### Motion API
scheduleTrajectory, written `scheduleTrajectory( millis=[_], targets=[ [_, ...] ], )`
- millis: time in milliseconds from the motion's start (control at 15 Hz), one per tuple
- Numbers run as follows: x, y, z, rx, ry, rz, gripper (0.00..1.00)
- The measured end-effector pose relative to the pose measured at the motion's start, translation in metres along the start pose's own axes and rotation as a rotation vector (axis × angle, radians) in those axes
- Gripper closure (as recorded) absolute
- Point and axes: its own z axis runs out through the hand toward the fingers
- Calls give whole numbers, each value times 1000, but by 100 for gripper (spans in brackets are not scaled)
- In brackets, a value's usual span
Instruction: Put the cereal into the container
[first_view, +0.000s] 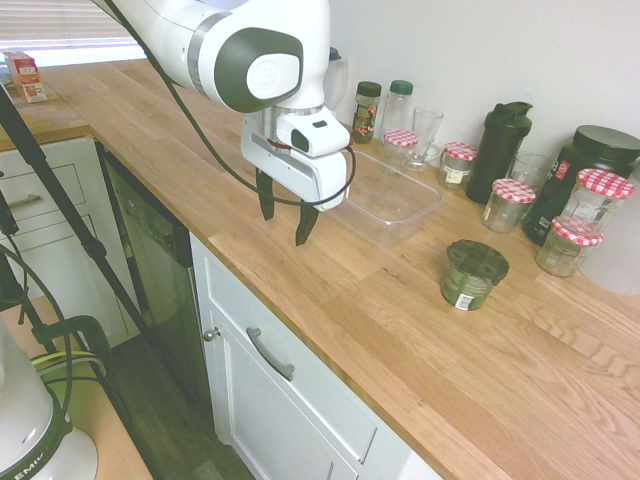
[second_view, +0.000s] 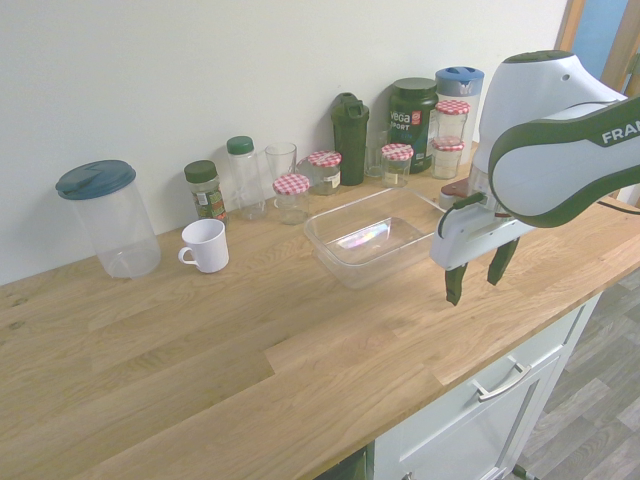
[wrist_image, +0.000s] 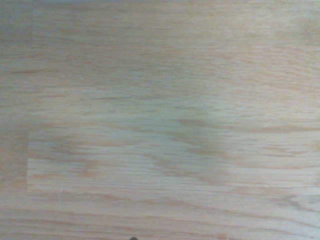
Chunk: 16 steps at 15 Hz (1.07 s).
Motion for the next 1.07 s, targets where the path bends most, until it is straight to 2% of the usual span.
scheduleTrajectory(
  millis=[267, 600, 800, 1067],
  targets=[
    [8, -2, 2, 18, 18, 11, 0],
    [32, 6, -39, 90, 95, 62, 0],
    [62, 33, -71, 122, 162, 130, 0],
    [111, 84, -75, 124, 174, 228, 0]
  ],
)
